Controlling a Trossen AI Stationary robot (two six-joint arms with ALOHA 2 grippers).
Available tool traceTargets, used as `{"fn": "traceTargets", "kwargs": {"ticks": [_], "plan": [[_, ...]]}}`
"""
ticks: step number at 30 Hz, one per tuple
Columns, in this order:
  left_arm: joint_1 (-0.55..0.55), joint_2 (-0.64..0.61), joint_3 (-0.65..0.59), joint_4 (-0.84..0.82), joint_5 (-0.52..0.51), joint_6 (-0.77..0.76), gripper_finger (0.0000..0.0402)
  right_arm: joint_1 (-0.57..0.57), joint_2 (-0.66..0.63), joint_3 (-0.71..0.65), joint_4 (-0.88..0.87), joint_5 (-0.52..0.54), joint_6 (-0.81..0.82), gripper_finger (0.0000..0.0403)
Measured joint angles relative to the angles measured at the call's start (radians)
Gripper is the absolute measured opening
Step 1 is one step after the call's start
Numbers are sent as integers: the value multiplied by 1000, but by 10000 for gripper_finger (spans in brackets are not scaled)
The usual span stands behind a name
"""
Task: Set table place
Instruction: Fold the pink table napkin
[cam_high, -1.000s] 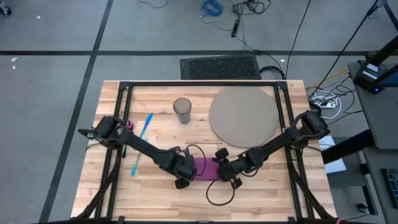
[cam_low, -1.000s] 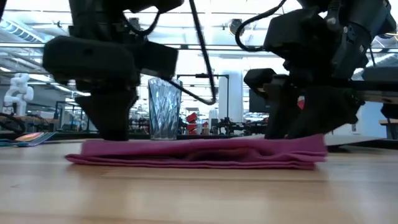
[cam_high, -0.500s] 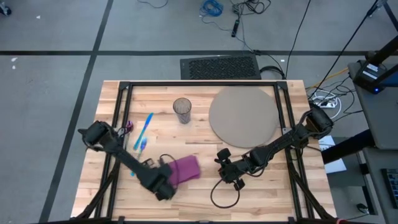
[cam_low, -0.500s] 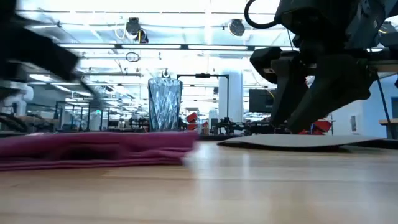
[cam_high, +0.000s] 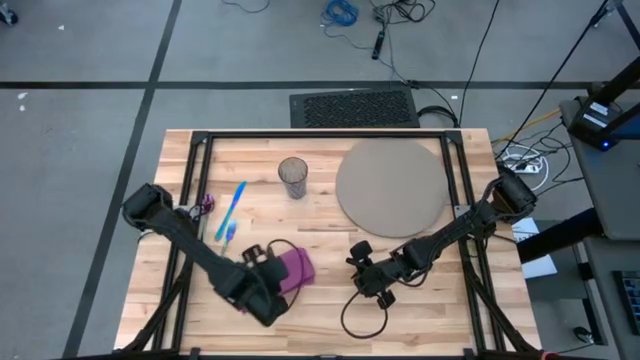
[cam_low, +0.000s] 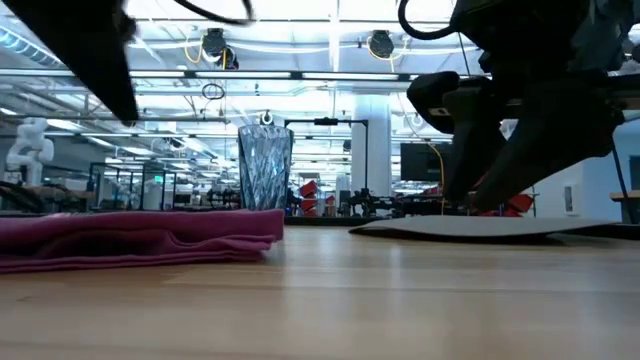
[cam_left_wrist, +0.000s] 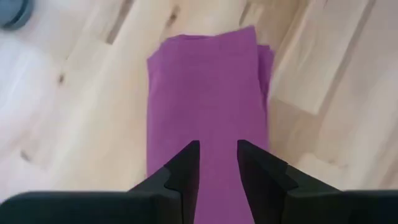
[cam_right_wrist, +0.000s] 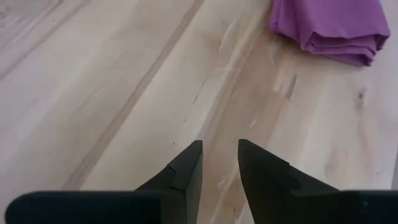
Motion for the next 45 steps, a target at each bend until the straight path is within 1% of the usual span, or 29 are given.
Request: {"fn": "traceTargets", "kwargs": {"ticks": [4, 6, 9, 13, 15, 19, 22, 25, 30, 32, 37, 45], "plan": [[79, 28, -3, 5, 80, 180, 95, 18, 0, 0, 3, -1, 4, 89], [122, 39, -15, 24, 118, 245, 95, 26, 0, 0, 3, -2, 5, 89], [182, 47, -50, 40, 165, 309, 95, 39, 0, 0, 3, -1, 5, 89], [240, 47, -97, 176, 253, 419, 95, 51, 0, 0, 4, -1, 11, 89], [258, 47, -104, 229, 268, 446, 95, 52, 0, 0, 5, 0, 12, 89], [279, 46, -127, 269, 312, 476, 95, 52, 0, 0, 5, 0, 15, 89], [286, 45, -164, 319, 374, 480, 95, 52, 0, 0, 5, 0, 14, 89], [287, 45, -211, 360, 405, 474, 95, 51, 0, 0, 9, 1, 14, 89], [301, 37, -299, 376, 404, 382, 95, 51, 0, 0, 15, 1, 16, 89], [306, 37, -331, 366, 381, 335, 95, 51, 0, 0, 14, 1, 20, 89], [337, 34, -356, 352, 358, 199, 95, 51, 0, 1, 15, 1, 22, 89], [397, 34, -357, 311, 337, 189, 95, 51, 0, 1, 15, 0, 30, 89]]}}
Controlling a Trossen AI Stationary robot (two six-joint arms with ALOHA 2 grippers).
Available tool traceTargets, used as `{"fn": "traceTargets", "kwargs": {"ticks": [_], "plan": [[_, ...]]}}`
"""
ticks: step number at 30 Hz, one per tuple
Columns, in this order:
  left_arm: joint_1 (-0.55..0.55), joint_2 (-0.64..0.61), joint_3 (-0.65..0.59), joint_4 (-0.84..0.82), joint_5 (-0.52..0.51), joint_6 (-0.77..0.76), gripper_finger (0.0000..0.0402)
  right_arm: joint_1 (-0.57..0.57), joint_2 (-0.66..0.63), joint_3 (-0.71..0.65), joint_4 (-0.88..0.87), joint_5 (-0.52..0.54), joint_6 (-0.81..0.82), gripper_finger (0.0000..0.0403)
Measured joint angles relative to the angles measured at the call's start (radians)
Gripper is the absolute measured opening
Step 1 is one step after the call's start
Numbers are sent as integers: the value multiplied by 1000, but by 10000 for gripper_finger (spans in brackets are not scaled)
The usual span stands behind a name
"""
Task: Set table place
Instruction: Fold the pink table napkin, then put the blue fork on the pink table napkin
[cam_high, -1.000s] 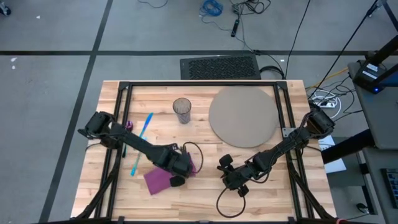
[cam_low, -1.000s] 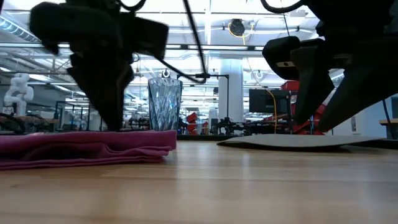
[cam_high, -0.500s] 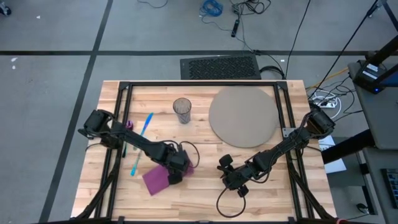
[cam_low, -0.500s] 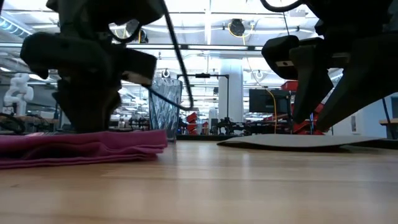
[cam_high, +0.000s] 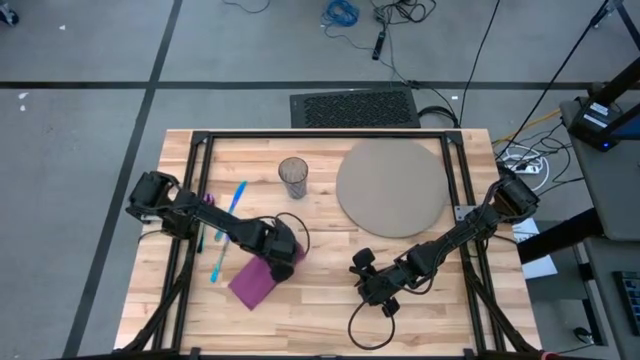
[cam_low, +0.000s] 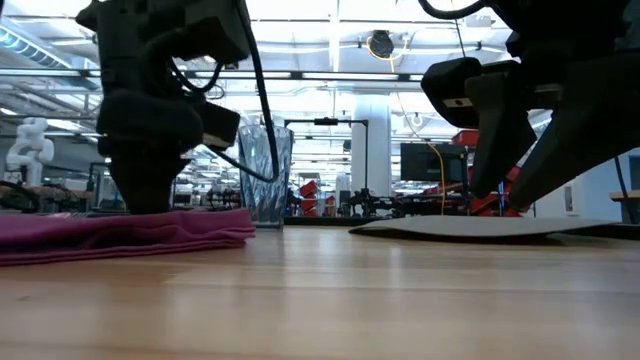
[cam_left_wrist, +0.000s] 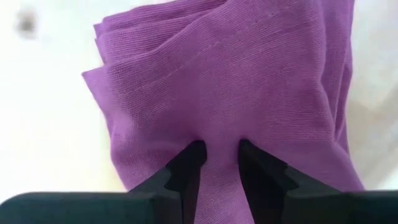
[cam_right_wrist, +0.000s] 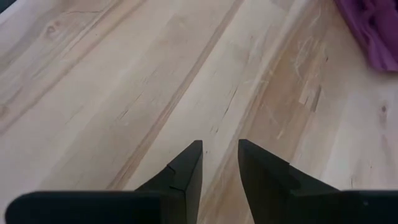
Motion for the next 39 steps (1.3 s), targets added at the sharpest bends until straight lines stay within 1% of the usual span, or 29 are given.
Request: {"fn": "traceTargets", "kwargs": {"ticks": [4, 7, 9, 11, 12, 14, 18, 27, 29, 35, 36, 39], "plan": [[34, -1, 0, -43, -17, -25, 95, 6, 0, 0, -1, 0, 5, 89], [31, -11, 3, -44, -48, -24, 95, 13, 0, 0, -4, 0, 5, 89], [25, -10, 21, -65, -131, -27, 95, 18, 0, 0, -5, 0, 5, 89], [28, -22, 35, -134, -214, -68, 95, 20, 0, 0, -7, 1, 3, 89], [33, -25, 36, -164, -232, -84, 95, 20, 0, 0, -6, 2, 2, 89], [49, -32, 30, -237, -232, -101, 95, 19, 0, 0, -5, 3, 1, 89], [69, -41, 31, -309, -206, -125, 95, 19, 0, 0, -5, 5, 1, 89], [109, -73, 33, -384, -192, -166, 95, 21, 0, 0, -1, 5, 6, 89], [109, -92, 33, -383, -197, -178, 95, 22, 0, 0, -2, 5, 8, 89], [67, -166, 35, -308, -204, -174, 95, 21, 0, 0, 1, 5, 6, 89], [61, -173, 35, -305, -196, -173, 95, 21, 0, 0, 1, 5, 5, 89], [52, -173, 36, -306, -125, -173, 95, 21, 0, 0, 5, 5, 5, 89]]}}
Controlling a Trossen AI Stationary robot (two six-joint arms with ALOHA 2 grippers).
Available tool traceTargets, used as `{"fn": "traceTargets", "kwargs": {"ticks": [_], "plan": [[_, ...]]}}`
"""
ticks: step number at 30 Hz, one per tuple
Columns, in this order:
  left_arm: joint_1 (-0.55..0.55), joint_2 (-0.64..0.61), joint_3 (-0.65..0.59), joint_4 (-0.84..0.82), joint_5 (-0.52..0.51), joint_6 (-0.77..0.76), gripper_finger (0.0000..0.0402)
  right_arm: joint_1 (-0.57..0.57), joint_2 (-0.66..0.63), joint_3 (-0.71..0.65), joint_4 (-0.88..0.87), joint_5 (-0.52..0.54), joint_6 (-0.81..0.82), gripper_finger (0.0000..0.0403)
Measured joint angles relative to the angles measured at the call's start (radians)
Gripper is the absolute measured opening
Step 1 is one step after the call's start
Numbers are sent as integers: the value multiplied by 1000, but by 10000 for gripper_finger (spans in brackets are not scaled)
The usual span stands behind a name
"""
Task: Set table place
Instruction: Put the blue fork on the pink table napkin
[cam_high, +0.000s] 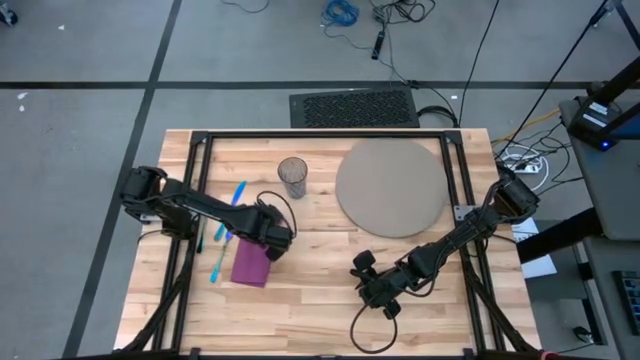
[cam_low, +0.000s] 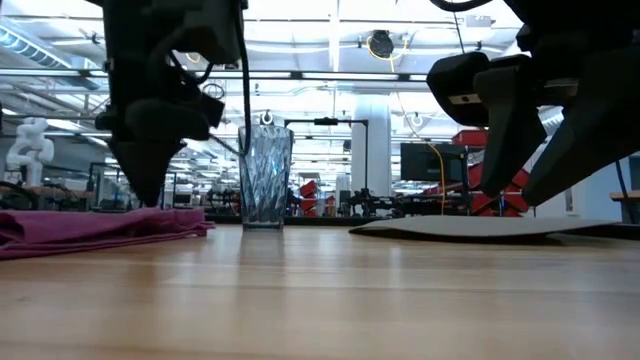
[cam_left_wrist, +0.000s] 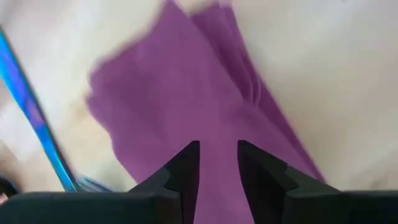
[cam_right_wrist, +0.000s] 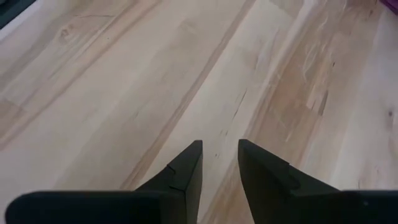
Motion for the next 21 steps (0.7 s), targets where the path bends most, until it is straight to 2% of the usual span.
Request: {"fn": "traceTargets", "kwargs": {"ticks": [9, 15, 18, 21], "plan": [[-29, 1, 0, 46, 41, -7, 95, 4, 0, 0, 13, 0, 3, 89], [-61, -60, 1, -137, -44, -201, 95, 5, 0, 0, 11, 0, 3, 89], [-98, -95, 0, -178, -41, -281, 95, 5, 0, 0, 7, 0, 0, 89], [-127, -119, 1, -177, -4, -298, 99, 5, 0, 0, 10, 0, -5, 89]]}}
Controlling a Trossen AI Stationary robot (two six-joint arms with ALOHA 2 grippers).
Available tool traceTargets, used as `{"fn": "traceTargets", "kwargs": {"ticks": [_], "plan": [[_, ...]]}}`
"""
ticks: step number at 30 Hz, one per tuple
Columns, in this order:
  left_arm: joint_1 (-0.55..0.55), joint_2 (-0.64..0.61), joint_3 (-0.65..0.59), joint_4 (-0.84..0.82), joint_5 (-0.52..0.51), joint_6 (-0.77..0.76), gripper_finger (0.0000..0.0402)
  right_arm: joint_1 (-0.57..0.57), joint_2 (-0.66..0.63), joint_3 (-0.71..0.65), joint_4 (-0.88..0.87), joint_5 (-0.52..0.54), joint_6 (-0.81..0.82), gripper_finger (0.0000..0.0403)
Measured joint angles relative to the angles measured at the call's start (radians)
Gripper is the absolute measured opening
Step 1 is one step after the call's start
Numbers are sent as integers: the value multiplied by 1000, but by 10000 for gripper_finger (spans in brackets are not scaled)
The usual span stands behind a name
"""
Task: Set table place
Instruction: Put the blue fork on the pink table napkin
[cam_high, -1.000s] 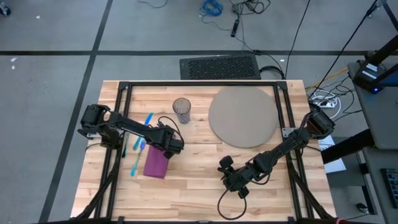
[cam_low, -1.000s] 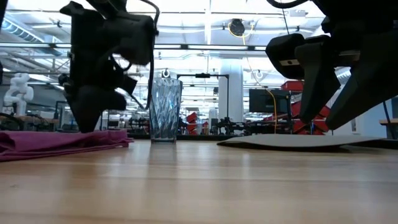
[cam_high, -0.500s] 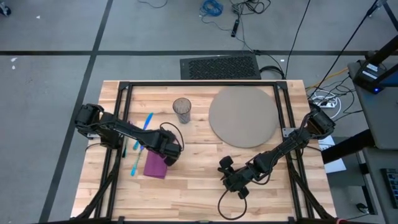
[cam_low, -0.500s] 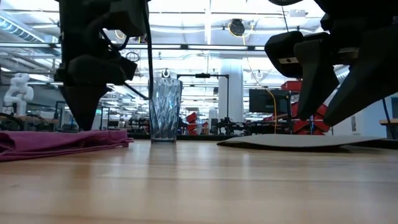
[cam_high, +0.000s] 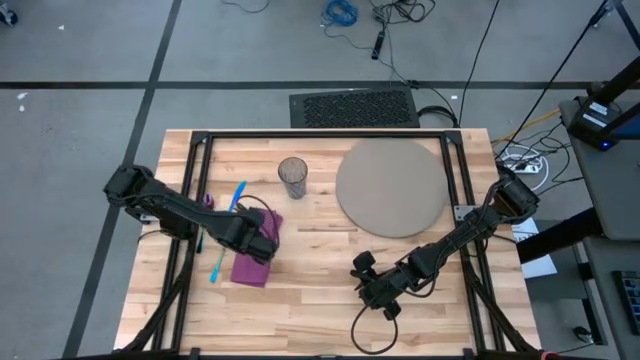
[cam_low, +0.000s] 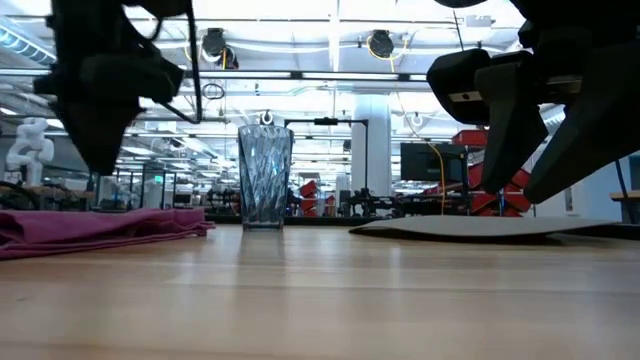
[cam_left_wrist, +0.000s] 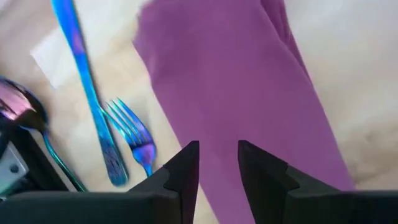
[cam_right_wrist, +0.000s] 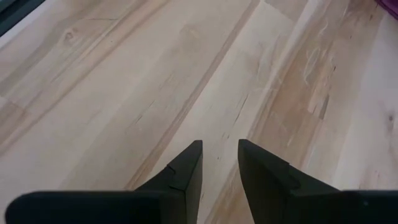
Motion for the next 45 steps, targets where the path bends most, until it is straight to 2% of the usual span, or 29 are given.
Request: {"fn": "traceTargets", "kwargs": {"ticks": [4, 8, 14, 16, 20, 23, 28, 40, 45], "plan": [[-17, 2, -17, -2, 74, -14, 120, 1, 0, 0, 5, -1, 1, 89], [-36, 2, -90, -16, 152, -91, 150, 18, 0, 0, 6, -5, 1, 89], [-80, 2, -176, -14, 190, -228, 200, 27, 0, 0, -6, -7, -2, 89], [-84, -1, -211, 56, 220, -231, 206, 25, 0, 0, -8, -4, -3, 89], [-85, -38, -301, 194, 253, -246, 208, 24, 0, 0, -5, -5, -7, 89], [-86, -80, -354, 239, 257, -285, 208, 24, 0, 0, -5, -5, -6, 89], [-91, -142, -380, 246, 243, -306, 204, 26, 0, 0, -6, -5, -6, 89], [-91, -253, -394, 172, 209, -306, 159, 24, 0, 0, 1, -5, -7, 89], [-78, -260, -471, 300, 228, -287, 139, 24, 0, 0, 6, -5, -6, 89]]}}
